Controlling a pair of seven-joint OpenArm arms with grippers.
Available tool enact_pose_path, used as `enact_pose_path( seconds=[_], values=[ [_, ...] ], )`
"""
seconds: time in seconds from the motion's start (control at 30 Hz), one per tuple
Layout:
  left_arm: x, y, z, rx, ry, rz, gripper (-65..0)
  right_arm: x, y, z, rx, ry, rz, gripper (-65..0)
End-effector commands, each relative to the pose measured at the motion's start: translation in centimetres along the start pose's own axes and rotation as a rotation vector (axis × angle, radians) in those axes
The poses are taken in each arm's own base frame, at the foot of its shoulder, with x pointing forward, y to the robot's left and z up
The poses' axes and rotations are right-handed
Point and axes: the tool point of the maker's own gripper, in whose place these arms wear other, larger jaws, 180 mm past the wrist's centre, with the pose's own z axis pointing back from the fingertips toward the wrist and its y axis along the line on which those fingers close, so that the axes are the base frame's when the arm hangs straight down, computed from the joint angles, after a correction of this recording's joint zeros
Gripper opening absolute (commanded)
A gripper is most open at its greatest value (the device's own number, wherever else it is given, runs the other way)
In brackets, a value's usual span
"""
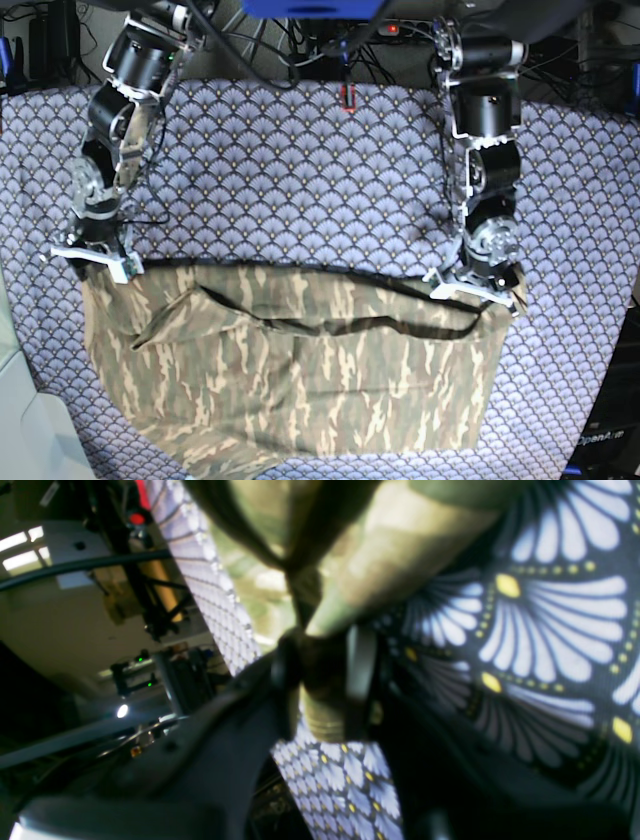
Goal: Fold the T-shirt properly
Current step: 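Hold the shirt edge taut between both grippers above the table, then lower the held edge onto the shirt and open both grippers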
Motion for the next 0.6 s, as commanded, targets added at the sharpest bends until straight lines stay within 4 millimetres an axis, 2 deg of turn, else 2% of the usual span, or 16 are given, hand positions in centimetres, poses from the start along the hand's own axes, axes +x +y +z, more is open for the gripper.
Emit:
enact_pose_path(
  seconds=[0.0, 0.07, 0.27, 0.33, 0.4, 0.5, 0.57],
  values=[
    [0.7, 0.8, -0.1, 0.017, -0.017, 0.012, -57.0, 0.9, -2.0, -0.3, -0.057, -0.028, -0.006, -48.5],
    [1.4, 0.7, 0.1, 0.012, -0.034, 0.056, -65.0, 0.8, -2.0, -0.3, -0.057, -0.027, -0.003, -52.7],
    [2.3, 1.1, 1.0, 0.025, -0.072, 0.123, -65.0, 0.8, -2.4, 0.0, -0.071, -0.025, 0.008, -54.0],
    [2.3, 1.5, 1.1, 0.036, -0.074, 0.132, -65.0, 0.9, -3.0, 0.7, -0.09, -0.033, 0.028, -51.2],
    [2.3, 1.6, 1.1, 0.038, -0.074, 0.132, -65.0, 1.8, -3.1, 1.3, -0.098, -0.057, 0.08, -45.6],
    [2.2, 1.6, 1.2, 0.038, -0.07, 0.134, -65.0, 2.1, -1.9, 1.6, -0.077, -0.062, 0.171, -37.6],
    [2.2, 1.6, 1.2, 0.038, -0.069, 0.137, -65.0, 1.8, -0.2, 1.4, -0.026, -0.052, 0.213, -34.5]
  ],
)
